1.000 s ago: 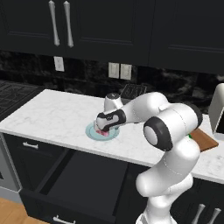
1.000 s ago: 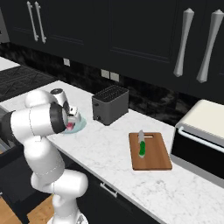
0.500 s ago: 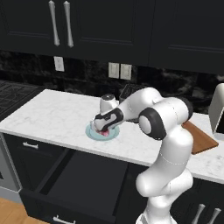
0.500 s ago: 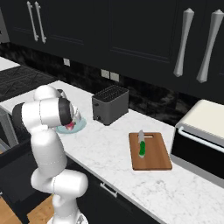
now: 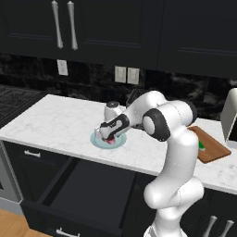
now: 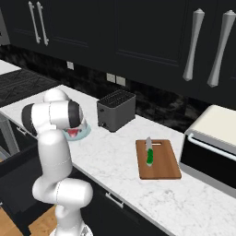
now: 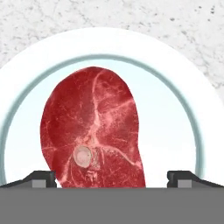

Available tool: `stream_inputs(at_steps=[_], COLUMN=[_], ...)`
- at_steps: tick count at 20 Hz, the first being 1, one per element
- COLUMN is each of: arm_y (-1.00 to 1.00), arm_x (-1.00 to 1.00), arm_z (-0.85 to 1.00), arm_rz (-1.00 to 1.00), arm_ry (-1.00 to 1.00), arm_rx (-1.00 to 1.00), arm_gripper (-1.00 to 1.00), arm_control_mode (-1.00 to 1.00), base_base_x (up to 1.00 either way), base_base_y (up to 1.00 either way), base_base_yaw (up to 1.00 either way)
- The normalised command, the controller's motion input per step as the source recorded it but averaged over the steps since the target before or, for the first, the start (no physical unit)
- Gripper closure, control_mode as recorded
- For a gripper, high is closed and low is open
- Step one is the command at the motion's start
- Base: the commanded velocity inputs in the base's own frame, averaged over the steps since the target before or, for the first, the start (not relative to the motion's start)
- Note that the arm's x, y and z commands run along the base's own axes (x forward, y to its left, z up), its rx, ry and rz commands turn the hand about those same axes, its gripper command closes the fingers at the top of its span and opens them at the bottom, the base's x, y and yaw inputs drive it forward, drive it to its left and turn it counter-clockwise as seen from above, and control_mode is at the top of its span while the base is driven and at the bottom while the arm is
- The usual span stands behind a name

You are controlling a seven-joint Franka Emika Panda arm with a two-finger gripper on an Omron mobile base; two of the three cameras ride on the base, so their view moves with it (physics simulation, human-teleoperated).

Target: Pick up the knife from the drawer and place it on the cutting board. Then place the meat from the plate to the cutting board.

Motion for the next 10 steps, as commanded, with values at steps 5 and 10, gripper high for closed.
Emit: stream_inputs(at_steps=[5, 10], arm_y=[0.00, 0.00], arm_x=[0.03, 0.00], arm_z=[-0.23, -0.29], arm_rz=[0.00, 0.00], arm_ry=[0.00, 0.00], arm_rx=[-0.01, 0.00], arm_gripper=[-1.00, -1.00], arm_control_mode=[-1.00, -1.00], base_base_x=[0.00, 0.00], base_base_y=[0.00, 0.00], base_base_yaw=[0.00, 0.00])
